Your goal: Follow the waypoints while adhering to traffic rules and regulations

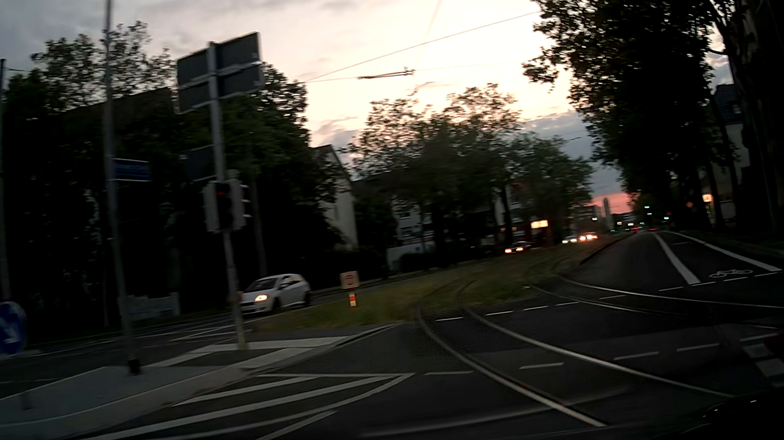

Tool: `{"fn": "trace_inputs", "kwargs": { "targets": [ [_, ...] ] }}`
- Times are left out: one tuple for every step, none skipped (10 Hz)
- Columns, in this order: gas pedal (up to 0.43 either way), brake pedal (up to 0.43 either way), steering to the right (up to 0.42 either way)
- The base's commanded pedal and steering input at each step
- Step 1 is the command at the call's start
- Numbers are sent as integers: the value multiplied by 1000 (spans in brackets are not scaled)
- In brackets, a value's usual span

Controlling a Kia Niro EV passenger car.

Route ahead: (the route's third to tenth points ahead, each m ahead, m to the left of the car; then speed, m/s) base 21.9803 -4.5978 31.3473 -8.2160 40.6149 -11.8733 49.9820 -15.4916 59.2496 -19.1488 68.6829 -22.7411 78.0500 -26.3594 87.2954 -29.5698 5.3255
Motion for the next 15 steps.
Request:
{"fn": "trace_inputs", "kwargs": {
  "targets": [
    [157, 0, 269],
    [157, 0, 255],
    [157, 0, 243],
    [157, 0, 228],
    [169, 0, 215],
    [169, 0, 204],
    [169, 0, 188],
    [169, 0, 174],
    [177, 0, 161],
    [177, 0, 145],
    [189, 0, 126],
    [189, 0, 108],
    [189, 0, 95],
    [189, 0, 81],
    [197, 0, 70]
  ]
}}
